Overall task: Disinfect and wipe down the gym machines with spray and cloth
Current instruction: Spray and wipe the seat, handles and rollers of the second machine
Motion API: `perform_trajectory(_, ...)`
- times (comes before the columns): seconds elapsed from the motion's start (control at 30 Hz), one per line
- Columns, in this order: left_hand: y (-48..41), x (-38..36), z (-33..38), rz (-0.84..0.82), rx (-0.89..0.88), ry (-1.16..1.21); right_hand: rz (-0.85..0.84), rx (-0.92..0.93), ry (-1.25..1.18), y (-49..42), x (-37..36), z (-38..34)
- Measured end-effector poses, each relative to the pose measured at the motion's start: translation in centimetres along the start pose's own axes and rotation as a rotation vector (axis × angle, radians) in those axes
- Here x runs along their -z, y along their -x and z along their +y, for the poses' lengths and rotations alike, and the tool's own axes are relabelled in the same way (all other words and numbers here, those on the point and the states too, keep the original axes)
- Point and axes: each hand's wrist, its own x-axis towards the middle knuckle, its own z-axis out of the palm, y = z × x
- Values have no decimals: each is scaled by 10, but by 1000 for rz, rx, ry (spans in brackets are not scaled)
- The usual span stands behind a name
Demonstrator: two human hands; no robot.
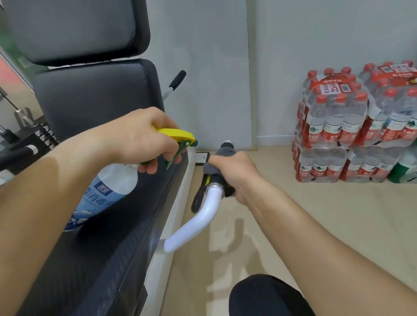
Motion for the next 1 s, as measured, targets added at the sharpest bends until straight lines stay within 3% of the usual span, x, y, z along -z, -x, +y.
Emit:
perform_trajectory(0.23,-33,-4,-10,-138,91,41,-197,-286,-579,-1,1,23)
perform_trajectory(0.33,-36,-2,-11,-157,91,80,-197,-323,-688,-32,-2,17)
perform_trajectory(0.5,-27,6,-9,-125,83,115,-32,-254,-459,-85,1,-8)
perform_trajectory(0.6,-23,6,-8,-84,76,114,85,-115,-160,-130,5,-12)
perform_trajectory(0.7,-20,4,-9,-54,68,118,168,16,8,-114,2,-21)
perform_trajectory(1.0,-24,9,-13,-47,63,138,-74,-166,-394,17,0,19)
